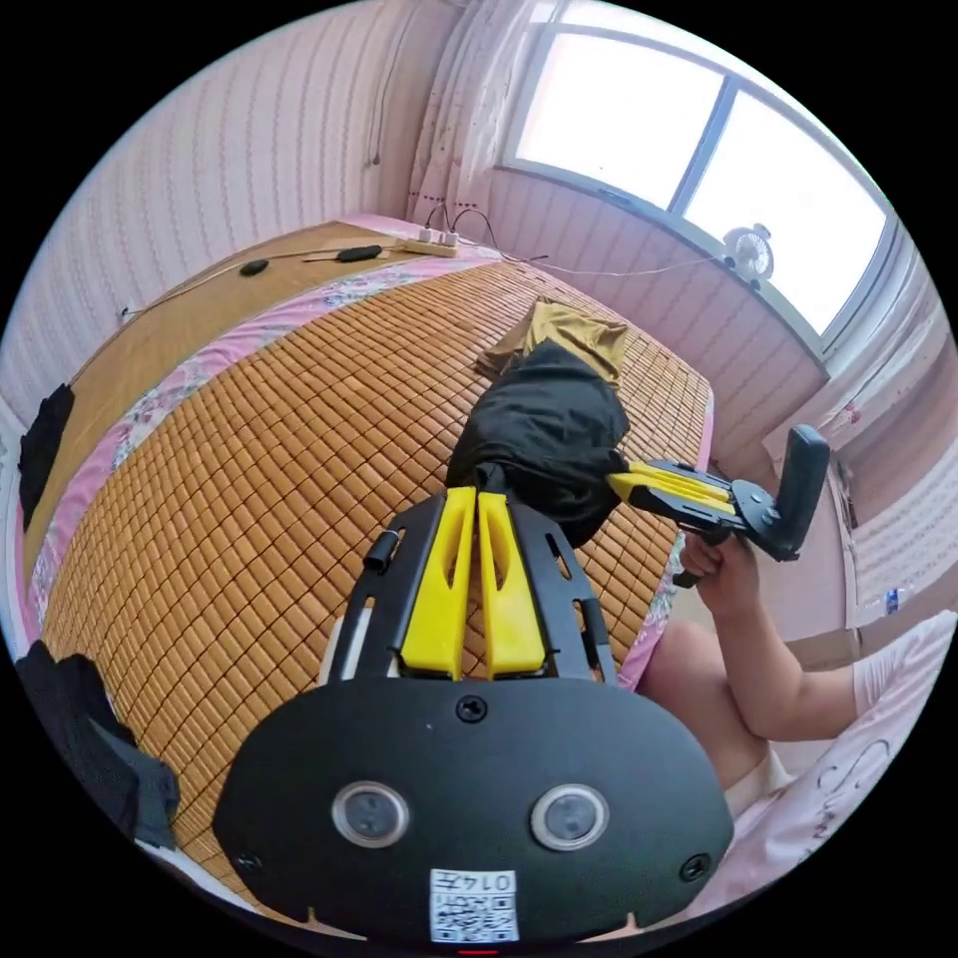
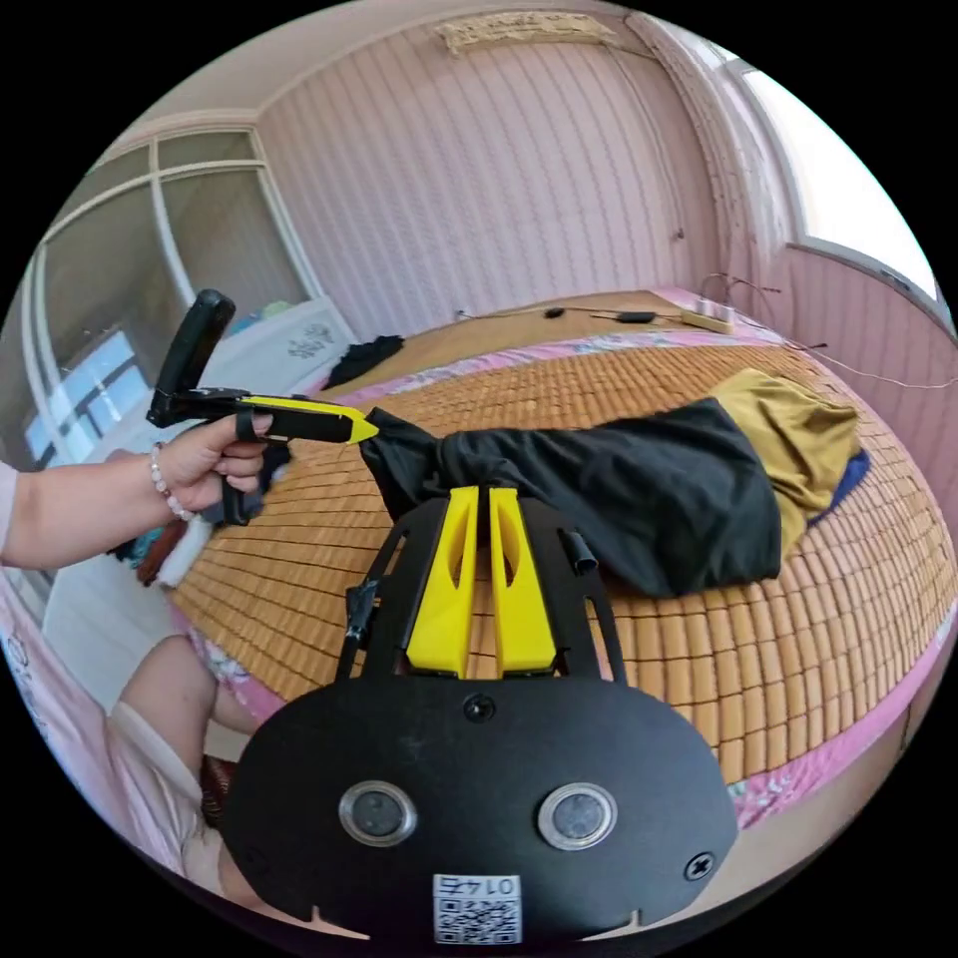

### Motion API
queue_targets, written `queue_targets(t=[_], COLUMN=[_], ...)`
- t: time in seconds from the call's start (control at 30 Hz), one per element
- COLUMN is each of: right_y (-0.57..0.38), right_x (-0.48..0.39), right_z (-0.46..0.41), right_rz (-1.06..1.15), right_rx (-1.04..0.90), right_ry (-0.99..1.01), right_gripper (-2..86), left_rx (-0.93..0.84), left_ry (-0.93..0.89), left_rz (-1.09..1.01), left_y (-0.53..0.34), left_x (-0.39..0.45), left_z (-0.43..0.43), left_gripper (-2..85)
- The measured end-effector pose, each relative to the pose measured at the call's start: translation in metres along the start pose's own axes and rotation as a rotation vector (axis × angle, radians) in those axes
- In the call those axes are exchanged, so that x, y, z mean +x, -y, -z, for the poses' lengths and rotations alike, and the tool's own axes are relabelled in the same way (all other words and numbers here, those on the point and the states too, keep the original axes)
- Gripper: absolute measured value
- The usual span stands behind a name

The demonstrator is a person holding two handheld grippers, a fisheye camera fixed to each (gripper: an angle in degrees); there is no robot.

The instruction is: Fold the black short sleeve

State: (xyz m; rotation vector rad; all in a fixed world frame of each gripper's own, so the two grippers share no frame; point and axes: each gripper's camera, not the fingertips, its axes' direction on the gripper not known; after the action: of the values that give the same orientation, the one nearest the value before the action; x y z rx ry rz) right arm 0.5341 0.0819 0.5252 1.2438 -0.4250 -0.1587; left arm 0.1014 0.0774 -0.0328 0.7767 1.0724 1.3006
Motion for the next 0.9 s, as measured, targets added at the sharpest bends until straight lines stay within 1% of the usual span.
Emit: queue_targets(t=[0.07, 0.1, 0.17, 0.27, 0.4, 0.5, 0.57, 0.7, 0.77, 0.8, 0.87, 0.9], right_y=[-0.002, -0.004, -0.02, -0.043, -0.053, -0.042, -0.019, 0.051, 0.102, 0.111, 0.131, 0.13], right_x=[-0.021, -0.025, -0.038, -0.061, -0.09, -0.119, -0.141, -0.18, -0.208, -0.214, -0.235, -0.239], right_z=[0.015, 0.018, 0.029, 0.043, 0.052, 0.062, 0.063, 0.073, 0.105, 0.116, 0.157, 0.166], right_rz=[-0.036, -0.059, -0.186, -0.23, -0.224, -0.135, -0.058, 0.071, 0.136, 0.15, 0.208, 0.226], right_rx=[0.032, 0.031, 0.018, -0.033, -0.127, -0.171, -0.169, -0.055, 0.097, 0.14, 0.279, 0.304], right_ry=[0.144, 0.182, 0.315, 0.323, 0.409, 0.372, 0.345, 0.298, 0.294, 0.304, 0.311, 0.316], right_gripper=[1.0, 0.9, 0.7, 0.6, 0.5, 0.4, 0.4, 0.4, 0.4, 0.4, 0.4, 0.4], left_rx=[0.045, 0.058, 0.123, 0.181, 0.277, 0.293, 0.31, 0.405, 0.521, 0.56, 0.743, 0.786], left_ry=[0.011, 0.009, 0.028, 0.11, 0.119, 0.147, 0.117, 0.084, 0.144, 0.166, 0.193, 0.193], left_rz=[0.076, 0.097, 0.155, 0.222, 0.287, 0.354, 0.432, 0.508, 0.425, 0.396, 0.263, 0.231], left_y=[-0.041, -0.052, -0.096, -0.152, -0.213, -0.249, -0.265, -0.253, -0.226, -0.22, -0.209, -0.21], left_x=[-0.016, -0.019, -0.024, -0.019, -0.013, -0.017, -0.035, -0.07, -0.071, -0.069, -0.052, -0.047], left_z=[0.06, 0.074, 0.13, 0.187, 0.23, 0.248, 0.254, 0.276, 0.315, 0.328, 0.376, 0.387], left_gripper=[-1.0, -1.0, -1.0, -1.0, -1.0, -1.0, -1.0, -1.0, -1.0, -1.0, -1.0, -1.0])
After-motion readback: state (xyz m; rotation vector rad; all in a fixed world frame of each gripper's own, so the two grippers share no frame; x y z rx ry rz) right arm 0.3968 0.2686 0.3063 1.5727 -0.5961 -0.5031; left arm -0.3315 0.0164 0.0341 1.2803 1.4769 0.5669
